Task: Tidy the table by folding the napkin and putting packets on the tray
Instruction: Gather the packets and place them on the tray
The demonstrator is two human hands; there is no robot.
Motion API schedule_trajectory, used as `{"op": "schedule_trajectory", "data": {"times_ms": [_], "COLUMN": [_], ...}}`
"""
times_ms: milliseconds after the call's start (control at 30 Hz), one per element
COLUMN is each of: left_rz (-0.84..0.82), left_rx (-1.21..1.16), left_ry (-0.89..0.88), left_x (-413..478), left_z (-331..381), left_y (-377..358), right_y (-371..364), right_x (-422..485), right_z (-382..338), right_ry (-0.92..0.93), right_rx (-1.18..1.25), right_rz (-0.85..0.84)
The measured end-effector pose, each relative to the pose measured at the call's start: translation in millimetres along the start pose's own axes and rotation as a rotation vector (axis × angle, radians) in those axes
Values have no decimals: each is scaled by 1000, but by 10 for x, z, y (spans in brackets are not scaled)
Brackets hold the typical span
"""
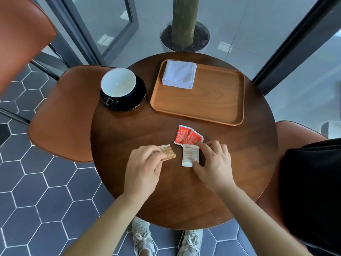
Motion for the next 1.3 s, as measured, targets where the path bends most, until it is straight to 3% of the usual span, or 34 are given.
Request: {"op": "schedule_trajectory", "data": {"times_ms": [100,267,433,467,533,600,667,867,1067,1233,1300], "left_rz": [-77,-73,-275,-280,-275,-268,-253,-210,-224,-208,-179], "left_rx": [-17,-17,155,159,130,78,26,63,113,33,35], "left_ry": [-175,-18,-121,-119,-113,-109,-85,-49,-42,121,159], "left_x": [-269,-341,-296,-308,-327,-353,-371,-338,-259,-190,-160], "left_z": [96,-55,67,67,55,41,-1,-128,-120,-233,-315], "left_y": [-131,-151,-420,-428,-423,-401,-360,-309,-357,-333,-291], "right_y": [34,132,303,389,466,290,53,142,-127,-166,-81], "right_x": [5,-3,-60,-75,-161,-315,-482,-364,-134,-46,18], "right_z": [25,2,-22,-98,-317,-425,-372,-220,-411,-377,-337], "right_ry": [-15,25,-69,-3,214,321,317,288,338,211,95], "right_rx": [15,159,452,452,340,233,141,136,-138,-159,-44], "right_rz": [3,41,116,159,174,22,-145,-16,-216,-289,-254]}}
Point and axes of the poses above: each hand's wrist, its own x-axis towards the middle knuckle, its own y-axis out of the back of the hand, z = x × y, the point moved 9 cm from there along x, towards the middle knuckle, and after that the axes turned 12 degrees about x, right-handed, at the moved point
